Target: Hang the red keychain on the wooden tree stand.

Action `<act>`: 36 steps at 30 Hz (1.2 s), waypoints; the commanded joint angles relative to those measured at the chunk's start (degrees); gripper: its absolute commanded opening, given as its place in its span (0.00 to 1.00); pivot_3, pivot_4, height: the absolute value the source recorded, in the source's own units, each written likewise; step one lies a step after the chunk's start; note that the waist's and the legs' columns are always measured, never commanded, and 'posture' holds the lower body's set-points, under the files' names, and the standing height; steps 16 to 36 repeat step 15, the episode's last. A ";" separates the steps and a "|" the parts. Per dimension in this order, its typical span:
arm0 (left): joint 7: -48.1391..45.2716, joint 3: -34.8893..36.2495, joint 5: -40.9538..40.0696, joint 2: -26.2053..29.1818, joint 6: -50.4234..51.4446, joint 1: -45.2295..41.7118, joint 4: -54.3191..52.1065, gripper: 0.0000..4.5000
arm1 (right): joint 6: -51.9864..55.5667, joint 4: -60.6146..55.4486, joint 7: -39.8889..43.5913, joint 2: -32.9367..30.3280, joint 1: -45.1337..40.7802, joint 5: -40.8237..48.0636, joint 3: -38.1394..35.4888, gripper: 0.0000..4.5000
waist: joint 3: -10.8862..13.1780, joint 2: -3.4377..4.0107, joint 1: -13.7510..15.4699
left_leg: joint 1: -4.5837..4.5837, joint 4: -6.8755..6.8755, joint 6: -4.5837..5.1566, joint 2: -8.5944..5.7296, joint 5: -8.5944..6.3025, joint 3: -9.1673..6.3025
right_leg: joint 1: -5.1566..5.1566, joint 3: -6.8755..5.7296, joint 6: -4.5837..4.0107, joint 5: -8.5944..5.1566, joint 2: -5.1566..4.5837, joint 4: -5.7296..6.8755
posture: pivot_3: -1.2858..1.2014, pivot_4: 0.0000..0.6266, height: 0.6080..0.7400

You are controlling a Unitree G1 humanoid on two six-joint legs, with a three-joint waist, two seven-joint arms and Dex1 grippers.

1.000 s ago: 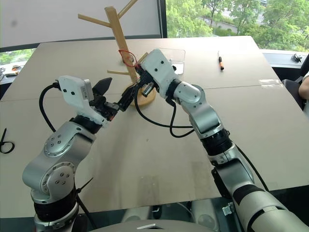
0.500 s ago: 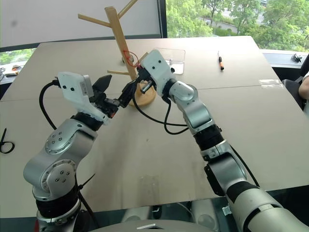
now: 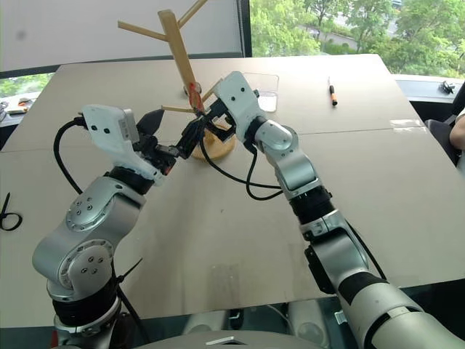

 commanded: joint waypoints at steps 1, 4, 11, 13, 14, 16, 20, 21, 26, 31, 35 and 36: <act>1.08 -0.56 7.01 1.10 -4.25 2.47 2.45 1.00 | -1.69 -3.35 -2.46 -3.15 4.29 1.71 -6.45 0.98 | 0.00 0.00 0.17 | 0.00 0.00 0.00 -0.03 0.00 0.01 | 0.00 0.00 0.00 0.00 -0.03 0.00 | 0.52 0.24 1.00; 1.96 0.48 12.67 0.83 -9.50 5.23 6.61 1.00 | -3.29 -2.42 -4.55 -5.58 8.98 2.24 -10.56 0.98 | 0.00 0.00 0.18 | 0.00 0.00 0.02 -0.05 -0.01 0.03 | 0.00 0.03 0.00 0.00 -0.04 -0.01 | 0.52 0.24 1.00; -0.45 6.51 16.21 -2.07 -23.67 9.46 20.06 1.00 | -9.64 3.97 -6.18 -10.04 15.42 6.20 -20.67 0.98 | 0.01 0.00 -0.24 | 0.04 -0.06 0.06 -0.02 -0.03 0.07 | -0.01 0.05 -0.01 0.00 -0.03 0.00 | 0.52 0.24 1.00; -1.05 7.87 15.91 -2.91 -26.50 9.59 23.03 1.00 | -11.70 6.15 -5.85 -10.95 15.92 5.39 -20.93 0.98 | 0.01 0.00 -0.25 | 0.07 -0.05 0.08 -0.01 -0.04 0.10 | -0.01 0.07 0.00 0.00 -0.03 0.00 | 0.52 0.24 1.00; -1.40 8.33 15.91 -3.20 -27.77 9.61 24.34 1.00 | -12.55 7.10 -6.06 -11.10 16.05 5.31 -21.17 0.98 | 0.01 0.00 -0.29 | 0.08 -0.06 0.08 -0.01 -0.05 0.11 | -0.01 0.08 0.00 0.00 -0.02 0.00 | 0.52 0.24 1.00; -1.76 8.45 16.24 -3.29 -28.90 9.63 25.51 1.00 | -13.38 8.02 -6.39 -11.02 16.00 5.55 -21.56 0.98 | 0.01 0.00 -0.29 | 0.09 -0.06 0.08 -0.01 -0.05 0.12 | 0.00 0.09 0.00 0.00 -0.02 0.01 | 0.52 0.24 1.00; -1.76 8.45 16.24 -3.29 -28.90 9.63 25.51 1.00 | -13.38 8.02 -6.39 -11.02 16.00 5.55 -21.56 0.98 | 0.01 0.00 -0.29 | 0.09 -0.06 0.08 -0.01 -0.05 0.12 | 0.00 0.09 0.00 0.00 -0.02 0.01 | 0.52 0.24 1.00; -1.76 8.45 16.24 -3.29 -28.90 9.63 25.51 1.00 | -13.38 8.02 -6.39 -11.02 16.00 5.55 -21.56 0.98 | 0.01 0.00 -0.29 | 0.09 -0.06 0.08 -0.01 -0.05 0.12 | 0.00 0.09 0.00 0.00 -0.02 0.01 | 0.52 0.24 1.00; -1.76 8.45 16.24 -3.29 -28.90 9.63 25.51 1.00 | -13.38 8.02 -6.39 -11.02 16.00 5.55 -21.56 0.98 | 0.01 0.00 -0.29 | 0.09 -0.06 0.08 -0.01 -0.05 0.12 | 0.00 0.09 0.00 0.00 -0.02 0.01 | 0.52 0.24 1.00; -1.76 8.45 16.24 -3.29 -28.90 9.63 25.51 1.00 | -13.38 8.02 -6.39 -11.02 16.00 5.55 -21.56 0.98 | 0.01 0.00 -0.29 | 0.09 -0.06 0.08 -0.01 -0.05 0.12 | 0.00 0.09 0.00 0.00 -0.02 0.01 | 0.52 0.24 1.00; -1.76 8.45 16.24 -3.29 -28.90 9.63 25.51 1.00 | -13.38 8.02 -6.39 -11.02 16.00 5.55 -21.56 0.98 | 0.01 0.00 -0.29 | 0.09 -0.06 0.08 -0.01 -0.05 0.12 | 0.00 0.09 0.00 0.00 -0.02 0.01 | 0.52 0.24 1.00; -1.76 8.45 16.24 -3.29 -28.90 9.63 25.51 1.00 | -13.38 8.02 -6.39 -11.02 16.00 5.55 -21.56 0.98 | 0.01 0.00 -0.29 | 0.09 -0.06 0.08 -0.01 -0.05 0.12 | 0.00 0.09 0.00 0.00 -0.02 0.01 | 0.52 0.24 1.00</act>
